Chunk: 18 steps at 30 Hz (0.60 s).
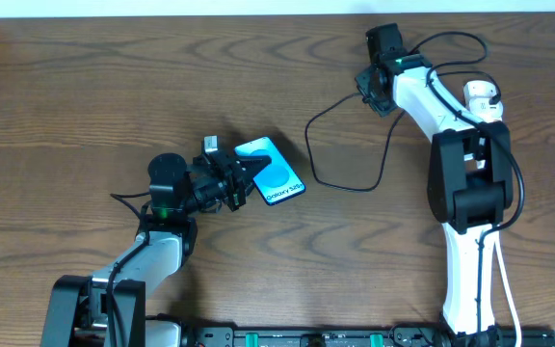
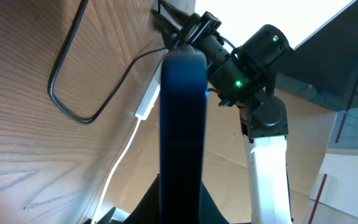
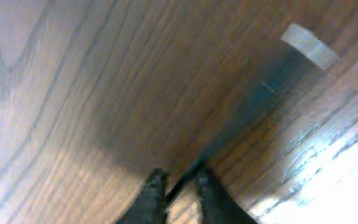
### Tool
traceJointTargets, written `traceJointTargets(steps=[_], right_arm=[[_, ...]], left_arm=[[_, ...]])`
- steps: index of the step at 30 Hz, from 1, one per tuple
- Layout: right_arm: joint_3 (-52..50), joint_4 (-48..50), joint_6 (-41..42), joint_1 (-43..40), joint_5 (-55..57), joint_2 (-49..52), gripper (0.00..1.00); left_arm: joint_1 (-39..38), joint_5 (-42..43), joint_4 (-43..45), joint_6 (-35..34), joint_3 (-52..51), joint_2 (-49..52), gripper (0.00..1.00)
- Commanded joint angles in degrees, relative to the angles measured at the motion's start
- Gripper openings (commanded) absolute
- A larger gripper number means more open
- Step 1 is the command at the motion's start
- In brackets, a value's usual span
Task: Plug charger to phone and switch on socket
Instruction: 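Move the right gripper to the black charger cable and grasp its plug end, then carry the cable plug with the right gripper toward the phone's bottom edge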
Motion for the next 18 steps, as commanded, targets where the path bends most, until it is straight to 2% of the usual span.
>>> traceJointTargets(steps=[1, 6, 8, 16, 17, 18], right_arm=[[0.0, 0.0, -7.2, 1.1, -0.1, 2.9, 0.05], [0.0, -0.9, -21.9, 3.5, -6.4, 2.9, 0.01], [0.0, -5.4, -28.3, 5.2, -7.9, 2.9, 0.01], [-0.2, -27.5, -40.0, 12.0, -8.0, 2.9, 0.01], [-0.2, -28.5, -40.5, 12.9, -7.0, 2.9, 0.02], [-0.2, -29.0, -40.5, 13.6, -5.5, 2.9, 0.08]], left_arm=[[0.1, 0.7, 0.7, 0.8, 1.6, -0.5, 0.08], [0.1, 0.7, 0.7, 0.8, 1.6, -0.5, 0.08], [0.1, 0.7, 0.7, 0.8, 1.6, -0.5, 0.08], [0.1, 0.7, 0.7, 0.8, 1.6, -0.5, 0.08], [0.1, 0.7, 0.7, 0.8, 1.6, -0.5, 0.08], [0.1, 0.7, 0.7, 0.8, 1.6, -0.5, 0.08]])
